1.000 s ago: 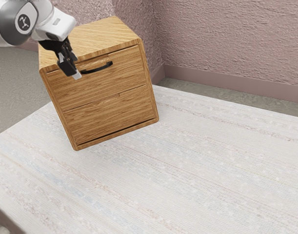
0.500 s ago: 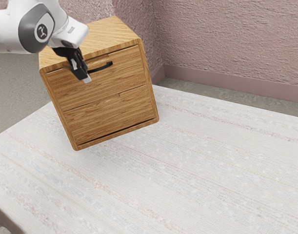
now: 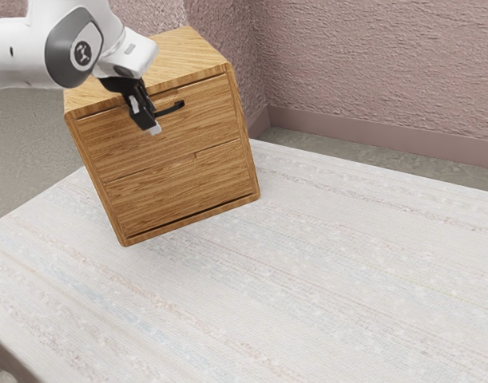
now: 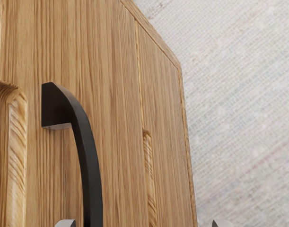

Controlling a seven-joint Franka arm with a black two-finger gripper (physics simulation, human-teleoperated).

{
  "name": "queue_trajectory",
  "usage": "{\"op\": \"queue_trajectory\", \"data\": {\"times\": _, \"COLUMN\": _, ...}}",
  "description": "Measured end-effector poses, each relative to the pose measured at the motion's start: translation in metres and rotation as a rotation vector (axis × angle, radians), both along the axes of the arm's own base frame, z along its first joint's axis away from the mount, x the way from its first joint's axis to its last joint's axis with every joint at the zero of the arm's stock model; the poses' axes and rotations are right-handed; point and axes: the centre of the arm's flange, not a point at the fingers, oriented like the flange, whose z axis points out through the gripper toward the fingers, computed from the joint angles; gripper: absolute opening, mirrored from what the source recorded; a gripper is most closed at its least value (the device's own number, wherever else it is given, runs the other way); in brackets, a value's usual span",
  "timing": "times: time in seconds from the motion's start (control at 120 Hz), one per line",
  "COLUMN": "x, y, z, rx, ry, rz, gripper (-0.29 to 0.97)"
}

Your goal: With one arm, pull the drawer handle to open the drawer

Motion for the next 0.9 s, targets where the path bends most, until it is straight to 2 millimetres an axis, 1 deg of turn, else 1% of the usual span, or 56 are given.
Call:
{"op": "queue_trajectory", "data": {"times": 0.092, "x": 0.004, "y": -0.001, "z": -0.007, "rx": -0.003, "ry": 0.010, "rz": 0.001, "gripper": 0.35}}
{"op": "queue_trajectory", "data": {"times": 0.175, "x": 0.004, "y": -0.001, "z": -0.010, "rx": -0.006, "ry": 0.017, "rz": 0.003, "gripper": 0.34}}
{"op": "queue_trajectory", "data": {"times": 0.392, "x": 0.001, "y": -0.010, "z": -0.008, "rx": -0.015, "ry": 0.044, "rz": -0.002, "gripper": 0.35}}
{"op": "queue_trajectory", "data": {"times": 0.475, "x": 0.000, "y": -0.013, "z": -0.009, "rx": -0.019, "ry": 0.058, "rz": -0.005, "gripper": 0.39}}
{"op": "queue_trajectory", "data": {"times": 0.65, "x": -0.002, "y": -0.023, "z": -0.006, "rx": -0.025, "ry": 0.076, "rz": -0.016, "gripper": 0.29}}
{"op": "queue_trajectory", "data": {"times": 0.808, "x": -0.008, "y": -0.029, "z": 0.000, "rx": -0.029, "ry": 0.087, "rz": -0.022, "gripper": 0.26}}
{"op": "queue_trajectory", "data": {"times": 0.9, "x": -0.010, "y": -0.038, "z": 0.003, "rx": -0.027, "ry": 0.094, "rz": -0.033, "gripper": 0.25}}
